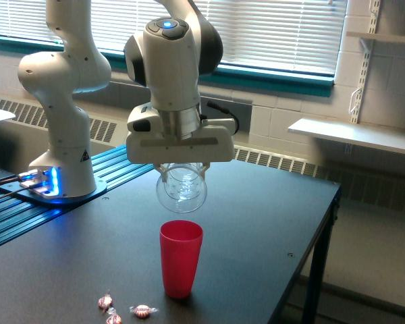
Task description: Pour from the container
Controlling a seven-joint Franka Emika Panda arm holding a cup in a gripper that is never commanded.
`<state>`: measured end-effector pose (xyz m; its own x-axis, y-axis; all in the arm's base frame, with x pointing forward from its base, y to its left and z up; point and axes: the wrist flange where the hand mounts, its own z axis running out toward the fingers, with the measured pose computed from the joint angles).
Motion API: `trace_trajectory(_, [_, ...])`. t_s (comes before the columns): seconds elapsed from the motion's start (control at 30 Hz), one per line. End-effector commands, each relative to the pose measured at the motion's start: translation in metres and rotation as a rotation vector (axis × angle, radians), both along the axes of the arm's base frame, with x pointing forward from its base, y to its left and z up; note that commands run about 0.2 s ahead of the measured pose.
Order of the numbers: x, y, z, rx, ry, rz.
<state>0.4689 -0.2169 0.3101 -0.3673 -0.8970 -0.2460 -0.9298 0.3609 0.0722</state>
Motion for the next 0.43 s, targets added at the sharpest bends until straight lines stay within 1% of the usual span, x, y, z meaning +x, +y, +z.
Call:
trace_trajectory(0.03, [0.0022, 0.0036, -0.0005, 0.0, 0.006, -0.011])
trace_trajectory(0.2, [0.0036, 0.0058, 0.0014, -0.032, 0.007, 0.009])
trace_trajectory(0.33, [0.0045, 0.0085, 0.0024, -0.045, -0.001, 0.027])
trace_trajectory(0.43, [0.0038, 0.0091, 0.0024, -0.045, -0.001, 0.027])
